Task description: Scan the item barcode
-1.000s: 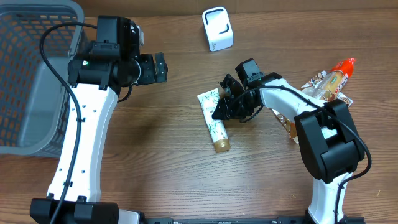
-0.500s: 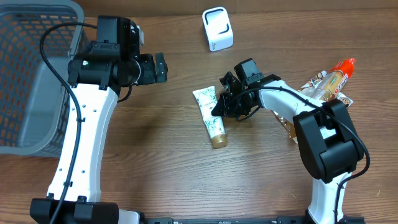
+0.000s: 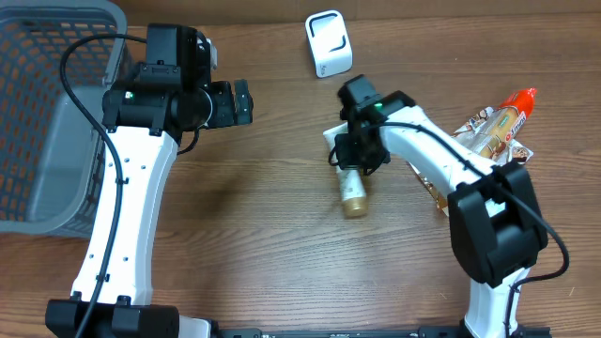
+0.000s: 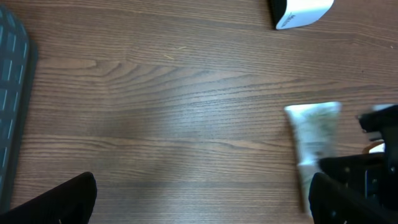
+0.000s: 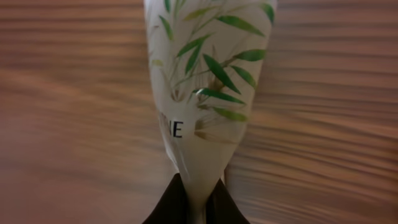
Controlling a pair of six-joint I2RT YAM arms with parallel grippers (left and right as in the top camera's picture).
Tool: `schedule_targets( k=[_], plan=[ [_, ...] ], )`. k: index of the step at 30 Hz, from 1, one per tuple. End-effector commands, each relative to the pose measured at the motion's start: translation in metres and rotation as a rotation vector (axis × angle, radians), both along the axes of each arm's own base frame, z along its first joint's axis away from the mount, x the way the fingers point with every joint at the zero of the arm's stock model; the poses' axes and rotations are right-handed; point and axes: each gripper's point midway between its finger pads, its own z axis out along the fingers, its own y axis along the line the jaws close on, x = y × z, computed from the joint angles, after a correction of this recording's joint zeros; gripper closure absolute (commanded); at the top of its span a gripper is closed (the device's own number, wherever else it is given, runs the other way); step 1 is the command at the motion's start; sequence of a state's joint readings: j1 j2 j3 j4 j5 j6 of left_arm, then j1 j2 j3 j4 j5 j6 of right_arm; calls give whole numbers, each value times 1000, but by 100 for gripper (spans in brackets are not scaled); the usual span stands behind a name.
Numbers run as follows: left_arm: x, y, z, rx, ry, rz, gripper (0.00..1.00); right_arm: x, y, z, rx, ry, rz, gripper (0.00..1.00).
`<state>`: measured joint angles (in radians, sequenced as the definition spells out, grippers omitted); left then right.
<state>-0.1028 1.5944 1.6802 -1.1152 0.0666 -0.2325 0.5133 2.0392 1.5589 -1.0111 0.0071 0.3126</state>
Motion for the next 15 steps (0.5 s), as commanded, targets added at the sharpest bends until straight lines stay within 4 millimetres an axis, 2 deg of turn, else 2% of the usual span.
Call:
schedule_targets(
  k=[1, 4, 10, 13, 15],
  plan=[
    [0, 0, 11, 8, -32, -14, 0, 32, -56, 53, -494, -362, -119, 96],
    [0, 0, 11, 8, -32, -14, 1, 28, -52, 46, -632, -402, -61, 96],
    [0, 0, 11, 8, -32, -14, 0, 17, -29, 6, -688, -359, 39, 96],
    [0, 0, 11, 8, -32, -14, 0, 9, -15, 1, -673, -354, 77, 72],
    [0, 0, 11, 8, -32, -14, 0, 2, -2, 1, -650, -348, 112, 62]
  ],
)
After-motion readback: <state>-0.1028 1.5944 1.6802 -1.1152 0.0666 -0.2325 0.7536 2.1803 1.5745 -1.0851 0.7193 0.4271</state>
